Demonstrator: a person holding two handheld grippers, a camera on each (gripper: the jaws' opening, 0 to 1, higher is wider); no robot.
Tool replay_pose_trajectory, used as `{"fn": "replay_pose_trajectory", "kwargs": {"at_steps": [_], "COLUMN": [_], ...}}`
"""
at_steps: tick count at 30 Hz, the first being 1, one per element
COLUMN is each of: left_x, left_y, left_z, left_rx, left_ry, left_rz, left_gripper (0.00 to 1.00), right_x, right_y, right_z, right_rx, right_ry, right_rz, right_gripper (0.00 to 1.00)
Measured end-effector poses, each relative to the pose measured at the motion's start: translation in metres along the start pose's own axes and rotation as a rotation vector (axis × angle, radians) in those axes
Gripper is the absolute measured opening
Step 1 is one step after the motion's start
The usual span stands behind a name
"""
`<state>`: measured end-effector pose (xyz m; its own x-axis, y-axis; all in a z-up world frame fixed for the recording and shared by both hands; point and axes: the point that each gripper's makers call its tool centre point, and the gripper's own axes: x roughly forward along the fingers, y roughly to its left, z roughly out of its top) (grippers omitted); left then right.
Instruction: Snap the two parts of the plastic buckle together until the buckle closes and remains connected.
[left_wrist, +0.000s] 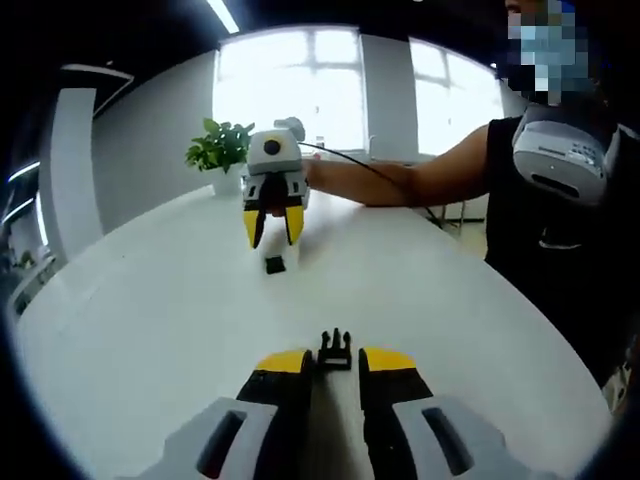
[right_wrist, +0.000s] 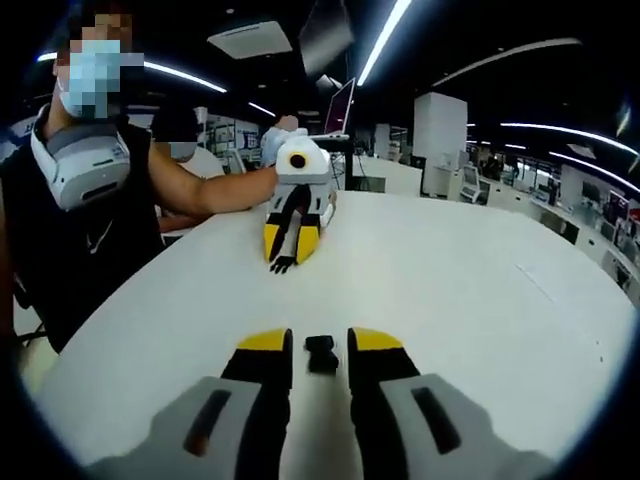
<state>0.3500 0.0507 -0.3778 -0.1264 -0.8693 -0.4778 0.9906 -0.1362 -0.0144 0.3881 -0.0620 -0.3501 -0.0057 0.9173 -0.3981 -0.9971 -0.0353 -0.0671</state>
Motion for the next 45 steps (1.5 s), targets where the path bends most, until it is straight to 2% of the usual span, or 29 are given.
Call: {"fn": "replay_pose_trajectory", "kwargs": {"at_steps": [3, 7, 16, 26, 36, 45], "left_x": [0.001, 0.002, 0.004, 0.006, 0.005, 0.004], "left_y": [0.0, 0.001, 0.002, 0.0, 0.003, 0.0], "left_z": [0.0, 0.001, 0.0, 0.0, -0.001, -0.001], "left_rx": [0.001, 0.005, -0.012, -0.023, -0.026, -0.024], "left_ry": [-0.002, -0.002, -0.015, -0.025, -0.023, -0.024], "left_rz": [0.0, 0.005, 0.001, -0.005, 0.016, 0.001], "left_gripper": [0.18, 0.18, 0.18, 0.18, 0.18, 0.15], "right_x": [0.001, 0.0, 0.003, 0.004, 0.004, 0.009], "right_y": [-0.002, -0.005, -0.003, -0.006, -0.01, -0.005], "right_z": [-0.009, -0.012, -0.017, -0.024, -0.02, -0.021], "right_rx": [-0.008, -0.005, 0.016, 0.037, 0.048, 0.041], "right_ry": [0.031, 0.029, 0.033, 0.057, 0.04, 0.053], "right_rz": [-0.007, -0.019, 0.006, -0.003, -0.052, -0.04], "right_gripper": [0.18, 0.12, 0.13, 0.14, 0.15, 0.15]}}
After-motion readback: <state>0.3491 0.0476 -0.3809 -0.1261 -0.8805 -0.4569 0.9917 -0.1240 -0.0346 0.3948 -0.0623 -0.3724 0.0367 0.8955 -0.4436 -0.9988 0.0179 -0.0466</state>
